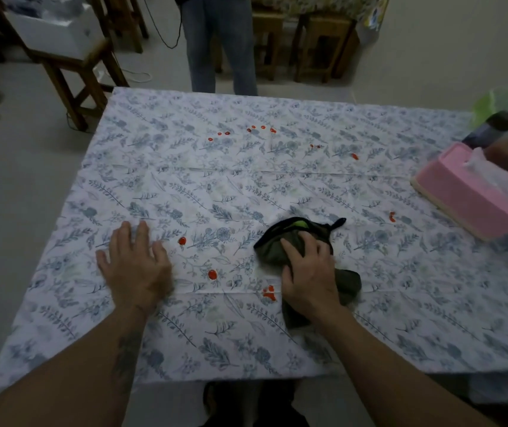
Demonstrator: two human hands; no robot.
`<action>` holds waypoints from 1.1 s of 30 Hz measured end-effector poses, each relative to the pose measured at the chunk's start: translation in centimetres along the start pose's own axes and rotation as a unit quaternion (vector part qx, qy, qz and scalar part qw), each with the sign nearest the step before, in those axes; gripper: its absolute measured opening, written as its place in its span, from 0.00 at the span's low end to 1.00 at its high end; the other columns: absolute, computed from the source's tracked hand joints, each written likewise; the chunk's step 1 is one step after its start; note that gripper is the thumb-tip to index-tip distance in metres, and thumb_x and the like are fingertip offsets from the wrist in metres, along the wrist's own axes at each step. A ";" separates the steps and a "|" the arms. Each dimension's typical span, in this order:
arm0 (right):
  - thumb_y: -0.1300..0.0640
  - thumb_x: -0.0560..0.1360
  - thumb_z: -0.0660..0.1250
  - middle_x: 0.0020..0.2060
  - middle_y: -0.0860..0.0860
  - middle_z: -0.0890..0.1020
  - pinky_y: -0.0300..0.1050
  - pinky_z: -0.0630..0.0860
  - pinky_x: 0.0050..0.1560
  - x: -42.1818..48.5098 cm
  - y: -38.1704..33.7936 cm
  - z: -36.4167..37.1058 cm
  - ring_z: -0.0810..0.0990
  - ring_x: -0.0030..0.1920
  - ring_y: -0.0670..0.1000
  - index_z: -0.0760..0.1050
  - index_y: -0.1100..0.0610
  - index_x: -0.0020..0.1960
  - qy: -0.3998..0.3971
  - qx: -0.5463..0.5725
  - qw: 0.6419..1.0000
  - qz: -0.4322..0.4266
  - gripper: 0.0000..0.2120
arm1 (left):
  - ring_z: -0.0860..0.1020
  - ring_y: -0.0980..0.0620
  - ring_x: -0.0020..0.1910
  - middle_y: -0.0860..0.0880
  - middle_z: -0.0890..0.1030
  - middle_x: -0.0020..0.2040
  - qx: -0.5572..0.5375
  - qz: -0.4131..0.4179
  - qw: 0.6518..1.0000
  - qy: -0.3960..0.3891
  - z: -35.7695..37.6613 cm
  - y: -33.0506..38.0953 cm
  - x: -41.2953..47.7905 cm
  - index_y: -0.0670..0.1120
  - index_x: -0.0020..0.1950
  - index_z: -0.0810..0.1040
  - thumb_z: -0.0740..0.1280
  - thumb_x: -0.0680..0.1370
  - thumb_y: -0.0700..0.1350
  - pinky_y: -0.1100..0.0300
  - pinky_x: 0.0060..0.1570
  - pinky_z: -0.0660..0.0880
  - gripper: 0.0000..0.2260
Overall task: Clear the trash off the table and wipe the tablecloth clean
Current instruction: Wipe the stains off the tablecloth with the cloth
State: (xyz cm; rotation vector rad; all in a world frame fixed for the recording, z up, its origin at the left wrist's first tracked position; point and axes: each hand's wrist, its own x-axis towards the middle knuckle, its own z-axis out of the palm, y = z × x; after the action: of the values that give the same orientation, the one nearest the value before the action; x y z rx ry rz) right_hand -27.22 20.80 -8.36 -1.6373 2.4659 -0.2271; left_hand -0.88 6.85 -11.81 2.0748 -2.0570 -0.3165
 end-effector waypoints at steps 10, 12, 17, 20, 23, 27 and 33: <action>0.53 0.76 0.62 0.74 0.60 0.62 0.64 0.63 0.68 2.7 6.4 -1.5 0.61 0.70 0.64 0.64 0.52 0.75 0.001 -0.038 0.991 0.127 0.27 | 0.55 0.47 0.79 0.46 0.59 0.81 -0.011 -0.011 1.000 0.012 -0.1 0.0 0.0 0.51 0.79 0.63 0.52 0.80 0.56 0.39 0.76 0.46 0.27; 0.55 0.76 0.62 0.72 0.61 0.64 0.62 0.66 0.65 2.0 6.8 -1.8 0.63 0.67 0.65 0.66 0.55 0.74 0.008 -0.032 0.991 0.132 0.27 | 0.56 0.47 0.79 0.46 0.59 0.80 -0.016 -0.009 1.000 0.015 0.0 0.1 0.1 0.51 0.78 0.64 0.53 0.80 0.56 0.40 0.76 0.46 0.27; 0.56 0.74 0.64 0.66 0.63 0.69 0.61 0.71 0.59 -0.9 2.9 -0.7 0.66 0.61 0.64 0.71 0.57 0.70 0.032 0.012 0.996 0.080 0.24 | 0.56 0.46 0.79 0.46 0.59 0.81 -0.028 0.000 0.999 0.018 0.1 -0.2 -0.1 0.51 0.78 0.64 0.53 0.79 0.55 0.40 0.77 0.46 0.27; 0.55 0.72 0.62 0.64 0.63 0.71 0.59 0.74 0.57 -2.1 -1.2 1.0 0.68 0.59 0.62 0.74 0.58 0.67 0.033 0.031 0.999 -0.012 0.24 | 0.56 0.46 0.79 0.46 0.59 0.81 -0.023 0.003 1.000 0.020 0.1 -0.4 -0.1 0.51 0.79 0.64 0.52 0.79 0.55 0.40 0.77 0.46 0.28; 0.54 0.72 0.62 0.66 0.63 0.71 0.59 0.71 0.61 -1.7 -5.1 2.4 0.69 0.62 0.63 0.74 0.56 0.67 0.014 0.028 0.995 -0.097 0.24 | 0.56 0.47 0.79 0.47 0.59 0.81 -0.021 0.002 1.000 0.018 0.2 -0.3 0.0 0.51 0.79 0.64 0.52 0.78 0.55 0.40 0.77 0.46 0.28; 0.52 0.72 0.61 0.66 0.60 0.70 0.59 0.71 0.60 0.0 -6.6 2.8 0.69 0.64 0.62 0.71 0.53 0.68 0.007 0.001 0.991 -0.137 0.24 | 0.56 0.46 0.79 0.46 0.60 0.80 -0.028 0.003 0.999 0.023 0.1 -0.4 -0.1 0.51 0.78 0.65 0.53 0.78 0.55 0.40 0.77 0.46 0.28; 0.52 0.73 0.61 0.66 0.59 0.70 0.60 0.71 0.59 2.2 -3.4 1.6 0.69 0.62 0.61 0.71 0.53 0.68 0.023 -0.023 0.996 -0.083 0.23 | 0.54 0.48 0.80 0.47 0.58 0.81 -0.028 0.013 1.000 0.003 -0.1 -0.8 0.0 0.52 0.78 0.63 0.55 0.78 0.55 0.41 0.77 0.44 0.27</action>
State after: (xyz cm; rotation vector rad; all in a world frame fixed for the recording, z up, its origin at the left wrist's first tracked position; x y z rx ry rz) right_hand -24.66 17.42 -9.29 -1.8800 2.3847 -0.2346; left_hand -0.09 6.85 -11.94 2.0136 -2.0454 -0.3596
